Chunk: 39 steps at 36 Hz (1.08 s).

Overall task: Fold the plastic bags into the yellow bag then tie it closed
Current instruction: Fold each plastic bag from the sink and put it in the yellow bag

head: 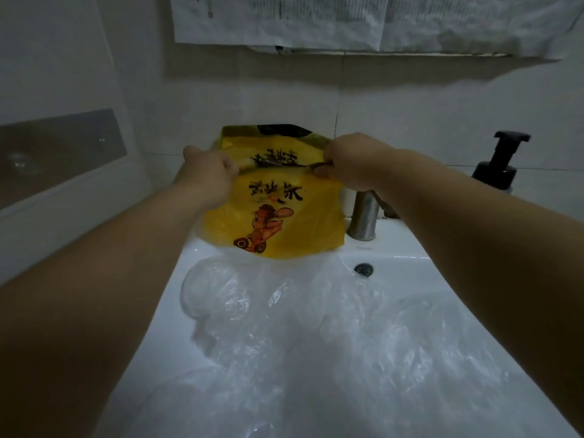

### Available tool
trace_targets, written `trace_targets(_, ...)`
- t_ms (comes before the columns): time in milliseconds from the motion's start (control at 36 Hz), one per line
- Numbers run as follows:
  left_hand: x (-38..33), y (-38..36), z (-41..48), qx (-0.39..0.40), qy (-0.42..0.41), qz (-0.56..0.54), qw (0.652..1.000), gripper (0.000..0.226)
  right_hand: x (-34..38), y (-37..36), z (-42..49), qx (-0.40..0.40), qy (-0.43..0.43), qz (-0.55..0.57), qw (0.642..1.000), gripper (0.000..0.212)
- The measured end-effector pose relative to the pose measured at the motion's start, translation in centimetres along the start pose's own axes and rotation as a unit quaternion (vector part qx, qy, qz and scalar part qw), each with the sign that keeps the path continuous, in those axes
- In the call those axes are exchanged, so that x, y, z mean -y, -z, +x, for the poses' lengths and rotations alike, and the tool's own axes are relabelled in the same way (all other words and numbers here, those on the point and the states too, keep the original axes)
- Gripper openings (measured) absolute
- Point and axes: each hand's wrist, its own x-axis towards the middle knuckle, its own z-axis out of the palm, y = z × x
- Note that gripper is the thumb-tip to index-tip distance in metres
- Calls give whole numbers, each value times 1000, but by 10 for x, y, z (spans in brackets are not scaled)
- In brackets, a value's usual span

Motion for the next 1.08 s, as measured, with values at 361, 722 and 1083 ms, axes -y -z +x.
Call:
trace_targets(361,10,2,-16,-4,104,-231,967,19,7,-5,-8,-66,-38,35,996,46)
trace_targets(722,-11,25,-84,-11,42,-189,981,48,26,2,-75,-196,-42,130,971,43)
trace_targets(1083,-30,-23,-224,133,29,-196,971,38,36,-56,-214,49,-91,249,963,43)
